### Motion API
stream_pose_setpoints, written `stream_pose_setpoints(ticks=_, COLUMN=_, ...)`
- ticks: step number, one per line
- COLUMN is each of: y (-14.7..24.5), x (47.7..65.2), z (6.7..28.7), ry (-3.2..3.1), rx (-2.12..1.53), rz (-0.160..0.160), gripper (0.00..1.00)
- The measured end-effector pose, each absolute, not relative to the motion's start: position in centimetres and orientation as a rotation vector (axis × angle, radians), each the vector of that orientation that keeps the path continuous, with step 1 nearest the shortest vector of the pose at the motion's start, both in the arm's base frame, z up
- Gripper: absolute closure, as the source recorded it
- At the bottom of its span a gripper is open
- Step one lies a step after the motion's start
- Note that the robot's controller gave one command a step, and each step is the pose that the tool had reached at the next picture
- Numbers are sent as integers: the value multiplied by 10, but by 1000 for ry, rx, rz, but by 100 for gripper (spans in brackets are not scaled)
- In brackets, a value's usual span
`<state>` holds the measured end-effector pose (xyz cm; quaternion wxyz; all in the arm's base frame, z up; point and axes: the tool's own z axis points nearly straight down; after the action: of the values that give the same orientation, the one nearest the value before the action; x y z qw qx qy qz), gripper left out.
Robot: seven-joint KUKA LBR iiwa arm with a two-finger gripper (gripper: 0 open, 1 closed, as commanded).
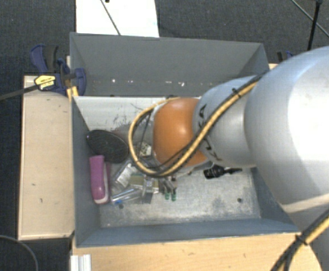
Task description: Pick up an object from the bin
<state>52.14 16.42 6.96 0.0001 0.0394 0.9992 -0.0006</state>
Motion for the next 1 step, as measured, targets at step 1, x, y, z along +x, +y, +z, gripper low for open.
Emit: stream_pose_setpoints(ticks=1, y=140, x=521, z=70, ry=3104, rx=-501, rz=-2, gripper=100)
